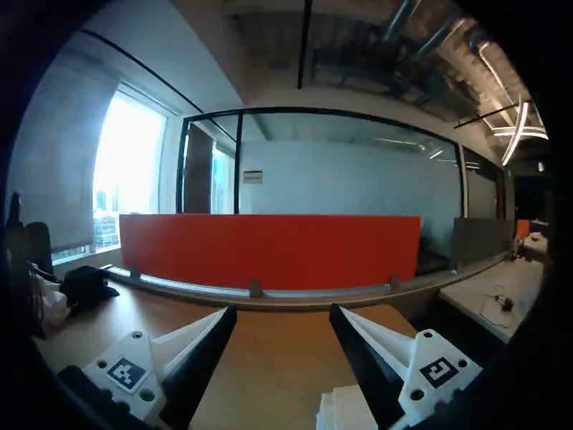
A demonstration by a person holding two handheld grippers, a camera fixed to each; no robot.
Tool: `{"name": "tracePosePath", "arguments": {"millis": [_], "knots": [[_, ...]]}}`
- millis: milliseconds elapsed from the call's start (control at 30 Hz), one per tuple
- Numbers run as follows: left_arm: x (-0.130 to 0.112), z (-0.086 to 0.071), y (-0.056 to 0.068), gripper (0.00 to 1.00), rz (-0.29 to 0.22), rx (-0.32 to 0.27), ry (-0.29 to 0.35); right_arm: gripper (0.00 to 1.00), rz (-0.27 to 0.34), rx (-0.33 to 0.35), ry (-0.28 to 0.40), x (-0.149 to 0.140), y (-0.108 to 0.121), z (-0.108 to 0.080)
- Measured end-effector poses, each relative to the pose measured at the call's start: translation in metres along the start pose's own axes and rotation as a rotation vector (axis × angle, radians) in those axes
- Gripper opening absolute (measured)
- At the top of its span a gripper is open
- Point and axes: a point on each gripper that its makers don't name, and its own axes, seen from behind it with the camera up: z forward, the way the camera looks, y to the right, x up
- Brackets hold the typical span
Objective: Fold towel
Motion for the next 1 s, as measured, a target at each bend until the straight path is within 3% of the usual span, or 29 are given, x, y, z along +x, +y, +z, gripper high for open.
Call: {"name": "tracePosePath", "arguments": {"millis": [467, 1000], "knots": [[0.029, -0.003, -0.011, 0.94, -0.035, 0.028, 0.119, 1.00, 0.008, 0.011, 0.005, 0.012, -0.039, 0.000], [0.030, -0.004, -0.006, 0.94, -0.068, -0.003, 0.144, 1.00, 0.028, 0.005, -0.005, 0.011, -0.054, 0.001]]}}
